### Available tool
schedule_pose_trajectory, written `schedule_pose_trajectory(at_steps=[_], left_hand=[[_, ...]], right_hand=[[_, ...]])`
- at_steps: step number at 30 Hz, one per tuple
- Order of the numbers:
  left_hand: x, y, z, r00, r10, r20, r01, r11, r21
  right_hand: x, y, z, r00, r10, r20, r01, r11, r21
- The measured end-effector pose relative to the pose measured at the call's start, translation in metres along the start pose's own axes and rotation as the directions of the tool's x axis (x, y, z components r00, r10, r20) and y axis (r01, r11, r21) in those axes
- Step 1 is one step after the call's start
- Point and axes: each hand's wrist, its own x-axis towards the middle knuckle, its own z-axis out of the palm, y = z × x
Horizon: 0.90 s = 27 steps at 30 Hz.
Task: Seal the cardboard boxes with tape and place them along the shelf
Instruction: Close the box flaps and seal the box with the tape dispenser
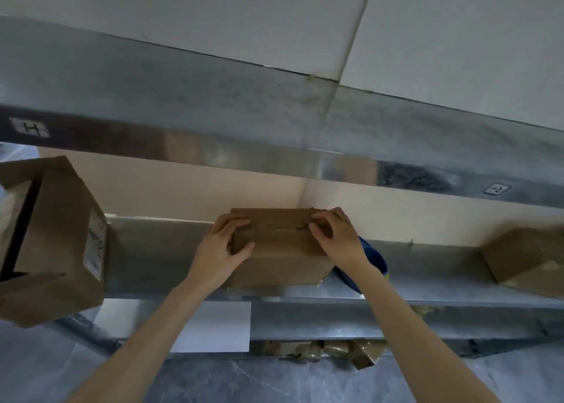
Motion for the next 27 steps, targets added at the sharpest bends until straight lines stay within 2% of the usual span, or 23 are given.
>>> schedule_pose_trajectory(at_steps=[4,8,13,17,24,27], left_hand=[[0.0,0.008,0.011,0.997,-0.015,-0.075,0.018,0.999,0.033],[-0.001,0.015,0.018,0.991,-0.03,-0.131,0.039,0.997,0.062],[-0.005,0.022,0.027,0.978,-0.054,-0.201,0.067,0.996,0.056],[-0.009,0.026,0.034,0.964,-0.088,-0.252,0.101,0.994,0.041],[-0.011,0.026,0.036,0.954,-0.116,-0.276,0.12,0.993,0.0],[-0.01,0.026,0.035,0.957,-0.117,-0.264,0.12,0.993,-0.005]], right_hand=[[-0.006,0.01,0.004,0.992,-0.087,-0.089,0.081,0.994,-0.07],[-0.011,0.013,0.005,0.994,-0.094,-0.054,0.092,0.995,-0.031],[-0.018,0.018,0.001,0.975,-0.223,-0.014,0.22,0.969,-0.109],[-0.022,0.022,-0.001,0.961,-0.273,0.039,0.275,0.954,-0.122],[-0.021,0.037,-0.011,0.941,-0.29,0.178,0.295,0.956,-0.004],[-0.022,0.044,-0.021,0.941,-0.3,0.16,0.295,0.954,0.051]])
